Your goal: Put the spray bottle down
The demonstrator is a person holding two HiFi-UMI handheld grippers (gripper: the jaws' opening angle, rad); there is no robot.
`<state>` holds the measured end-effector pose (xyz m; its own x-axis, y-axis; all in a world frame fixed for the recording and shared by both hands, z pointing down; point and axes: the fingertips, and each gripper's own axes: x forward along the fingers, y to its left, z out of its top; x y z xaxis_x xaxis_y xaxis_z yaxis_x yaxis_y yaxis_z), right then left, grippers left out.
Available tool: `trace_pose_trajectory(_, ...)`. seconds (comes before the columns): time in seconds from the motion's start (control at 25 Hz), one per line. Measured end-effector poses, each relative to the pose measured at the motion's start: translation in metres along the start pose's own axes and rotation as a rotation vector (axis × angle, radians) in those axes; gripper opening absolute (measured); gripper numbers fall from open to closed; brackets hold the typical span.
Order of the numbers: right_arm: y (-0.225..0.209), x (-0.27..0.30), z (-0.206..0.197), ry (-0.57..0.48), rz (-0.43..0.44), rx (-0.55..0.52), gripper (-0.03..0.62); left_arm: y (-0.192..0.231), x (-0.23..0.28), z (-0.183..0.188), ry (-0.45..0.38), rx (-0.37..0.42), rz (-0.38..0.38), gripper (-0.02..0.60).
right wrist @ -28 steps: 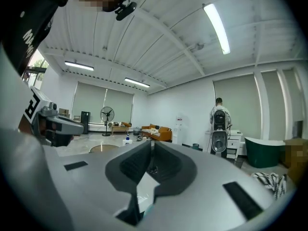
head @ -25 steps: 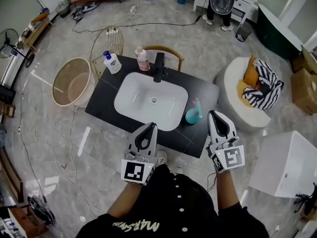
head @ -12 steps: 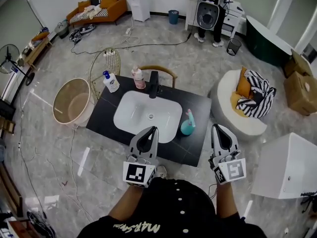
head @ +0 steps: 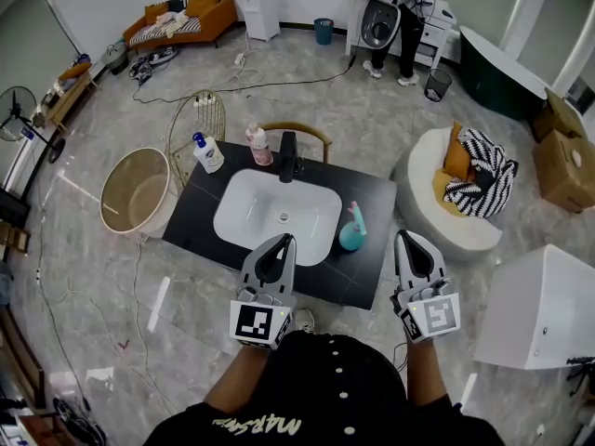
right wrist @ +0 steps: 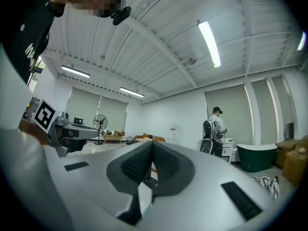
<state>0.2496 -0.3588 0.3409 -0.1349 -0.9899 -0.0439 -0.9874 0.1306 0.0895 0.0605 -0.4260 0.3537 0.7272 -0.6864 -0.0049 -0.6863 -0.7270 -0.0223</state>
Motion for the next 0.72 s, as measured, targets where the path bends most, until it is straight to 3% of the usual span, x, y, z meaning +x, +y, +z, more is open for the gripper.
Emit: trace_pose_trajectory(0.72, 0.010, 0.014, -0.007, 0.005, 0.037, -0.007, -0.005, 0.013, -0.001, -0.008, 0.005, 0.002, 0.029, 0.021)
